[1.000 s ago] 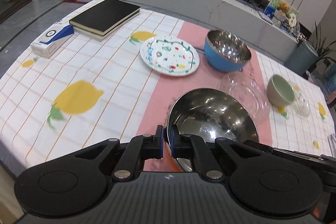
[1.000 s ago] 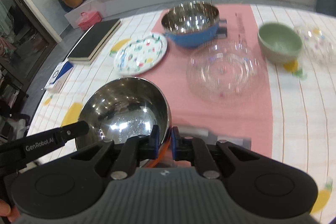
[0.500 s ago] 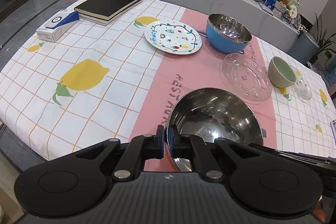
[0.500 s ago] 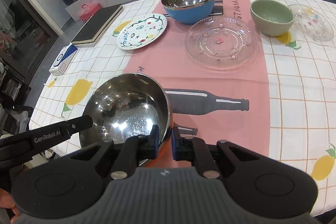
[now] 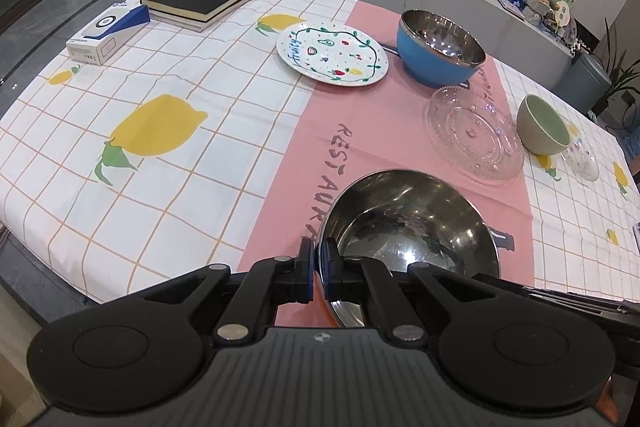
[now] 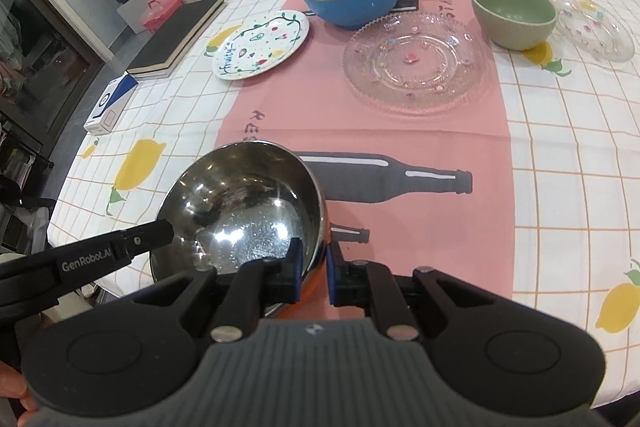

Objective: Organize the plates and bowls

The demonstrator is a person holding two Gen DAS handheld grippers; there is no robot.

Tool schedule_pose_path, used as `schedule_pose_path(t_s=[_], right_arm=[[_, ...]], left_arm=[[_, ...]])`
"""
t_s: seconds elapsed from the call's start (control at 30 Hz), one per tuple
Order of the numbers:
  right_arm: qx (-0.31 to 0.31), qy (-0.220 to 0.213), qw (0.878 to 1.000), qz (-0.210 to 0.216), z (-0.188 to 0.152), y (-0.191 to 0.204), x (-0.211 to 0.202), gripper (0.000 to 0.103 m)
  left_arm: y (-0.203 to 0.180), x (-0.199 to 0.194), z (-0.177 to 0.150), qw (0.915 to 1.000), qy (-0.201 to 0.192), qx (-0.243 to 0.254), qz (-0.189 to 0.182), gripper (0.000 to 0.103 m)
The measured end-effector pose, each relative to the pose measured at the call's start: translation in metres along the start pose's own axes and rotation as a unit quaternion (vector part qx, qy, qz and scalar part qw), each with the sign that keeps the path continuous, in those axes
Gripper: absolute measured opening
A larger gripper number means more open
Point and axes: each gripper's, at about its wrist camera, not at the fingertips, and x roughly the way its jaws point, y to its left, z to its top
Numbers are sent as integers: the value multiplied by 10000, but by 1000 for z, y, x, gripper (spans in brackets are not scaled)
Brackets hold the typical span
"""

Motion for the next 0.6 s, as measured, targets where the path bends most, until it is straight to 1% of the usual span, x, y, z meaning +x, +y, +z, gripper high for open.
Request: schedule_pose_path(t_s=[0.2,0.23,0.27,0.3,0.37,0.4,0.5,0.6], right_arm=[[-50,-7,10000,10,1,1,1,10],[-49,0,10000,28,2,1,1,12],[-50,-6,10000,28,2,1,0,13],[-71,-25,10000,7,2,2,-1,14],[-164,-77,9998,-48,3,3,-4,24],[-201,-109,9997,-67,3,4,-6,33],[-266,-217,9994,-88,6,1,-13,35],[-258,-330,9990,-124,13,-6,-21,37]], left_arm=[[1,1,0,10000,-1,-11,7,4],[1,1,1,10000,-1,-13,-7,5],[1,1,1,10000,-13,-26,-18,8],[1,1,2,10000,-45,-13,-28,14],[-1,0,3,9999,-70,79,7,23],[-2,-1,4,9999,-97,109,37,26],[-5,-6,11,9996,-212,182,81,30],[-10,-13,21,9989,-363,289,89,33]])
